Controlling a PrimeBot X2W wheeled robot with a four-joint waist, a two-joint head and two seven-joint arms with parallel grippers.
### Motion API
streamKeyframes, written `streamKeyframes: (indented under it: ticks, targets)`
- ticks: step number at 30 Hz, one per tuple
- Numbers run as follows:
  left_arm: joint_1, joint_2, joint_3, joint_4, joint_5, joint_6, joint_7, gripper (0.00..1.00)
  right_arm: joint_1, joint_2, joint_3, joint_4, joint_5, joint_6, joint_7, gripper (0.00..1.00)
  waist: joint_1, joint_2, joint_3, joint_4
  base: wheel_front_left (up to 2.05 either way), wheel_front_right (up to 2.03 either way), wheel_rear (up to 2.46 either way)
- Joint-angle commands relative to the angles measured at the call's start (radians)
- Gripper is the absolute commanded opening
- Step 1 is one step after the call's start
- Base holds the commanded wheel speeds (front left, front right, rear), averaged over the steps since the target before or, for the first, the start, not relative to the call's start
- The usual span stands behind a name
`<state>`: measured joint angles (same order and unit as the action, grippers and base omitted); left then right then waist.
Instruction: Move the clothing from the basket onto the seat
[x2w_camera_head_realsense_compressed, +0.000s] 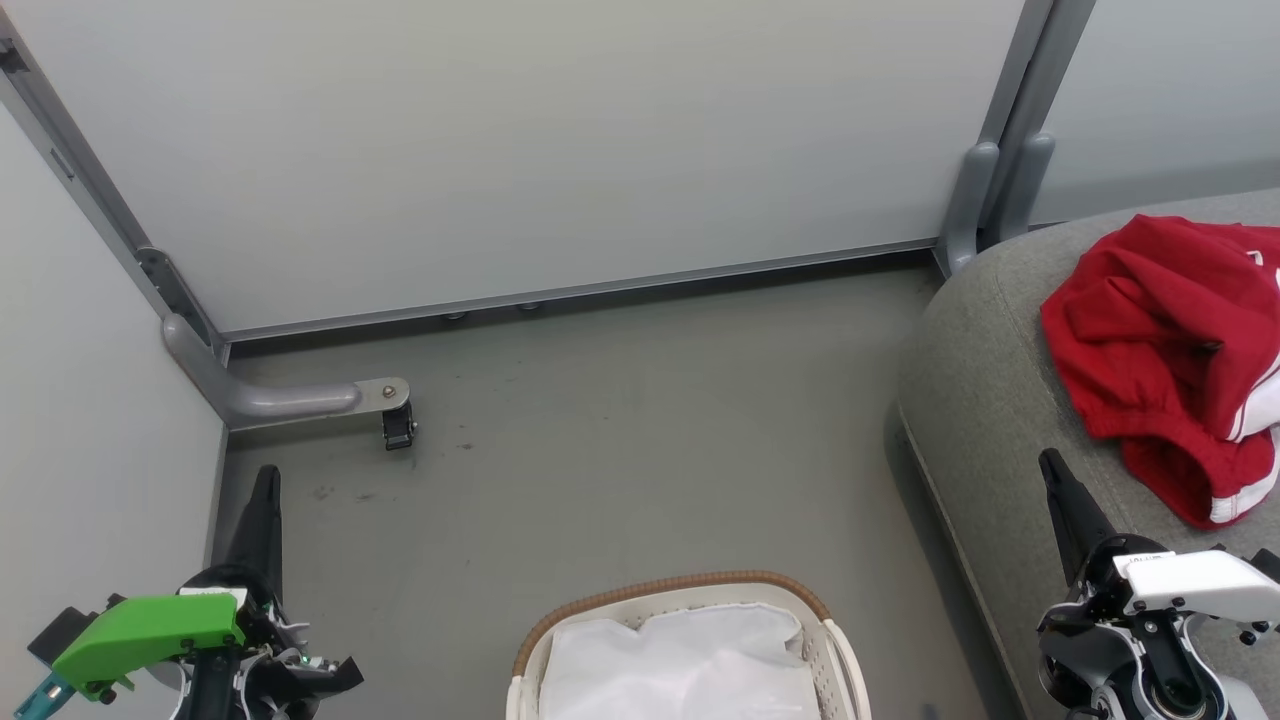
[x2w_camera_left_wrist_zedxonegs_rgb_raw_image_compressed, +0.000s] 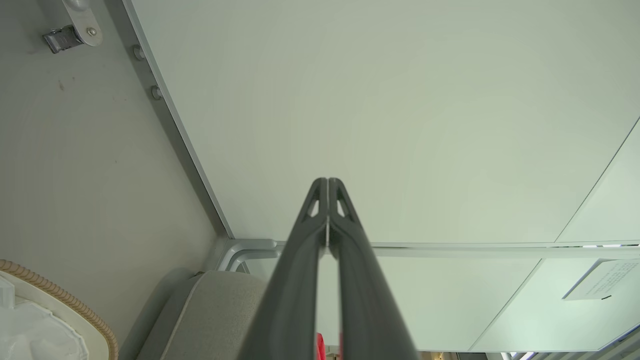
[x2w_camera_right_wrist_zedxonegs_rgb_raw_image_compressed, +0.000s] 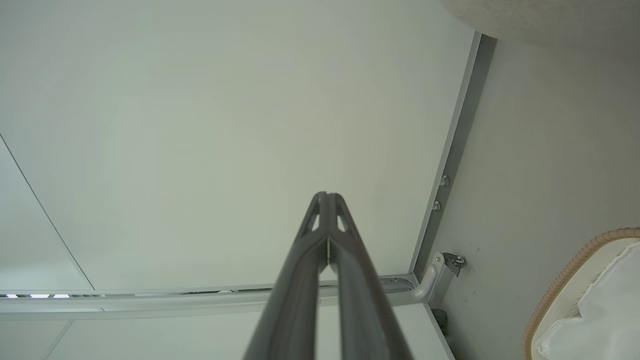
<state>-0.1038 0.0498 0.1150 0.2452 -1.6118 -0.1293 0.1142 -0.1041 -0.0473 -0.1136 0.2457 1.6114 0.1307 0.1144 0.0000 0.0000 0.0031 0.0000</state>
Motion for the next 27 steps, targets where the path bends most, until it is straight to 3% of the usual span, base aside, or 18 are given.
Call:
streamKeyframes:
  ticks: [1,27]
  targets:
    - [-0.010,0.002,0.003,-0.001,-0.001,-0.004,0.004,0.00,-0.008,-0.006,-0.002,-0.003,0.003,0.000,0.003,0.00,0.0000,0.0000,0.000,0.000,0.00,0.00,0.00]
    - [-0.010,0.002,0.003,-0.001,-0.001,-0.004,0.004,0.00,-0.008,-0.006,-0.002,-0.004,0.003,0.000,0.003,0.00,0.0000,0.0000,0.000,0.000,0.00,0.00,0.00]
